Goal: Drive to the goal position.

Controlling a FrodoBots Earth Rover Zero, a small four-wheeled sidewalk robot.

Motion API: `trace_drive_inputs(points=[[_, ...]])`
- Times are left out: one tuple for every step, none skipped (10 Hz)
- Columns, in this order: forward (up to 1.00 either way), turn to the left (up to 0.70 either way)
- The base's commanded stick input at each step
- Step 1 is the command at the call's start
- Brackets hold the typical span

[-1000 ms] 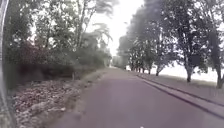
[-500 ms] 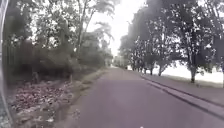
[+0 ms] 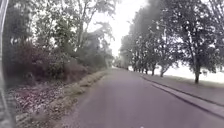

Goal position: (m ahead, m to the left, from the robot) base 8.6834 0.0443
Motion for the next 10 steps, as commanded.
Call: trace_drive_inputs(points=[[0.7,0.01],[0.7,0.01],[0.7,0.01],[0.7,0.01],[0.7,0.0],[0.7,0.0],[0.7,-0.01],[0.7,-0.12],[0.7,-0.16],[0.7,-0.19]])
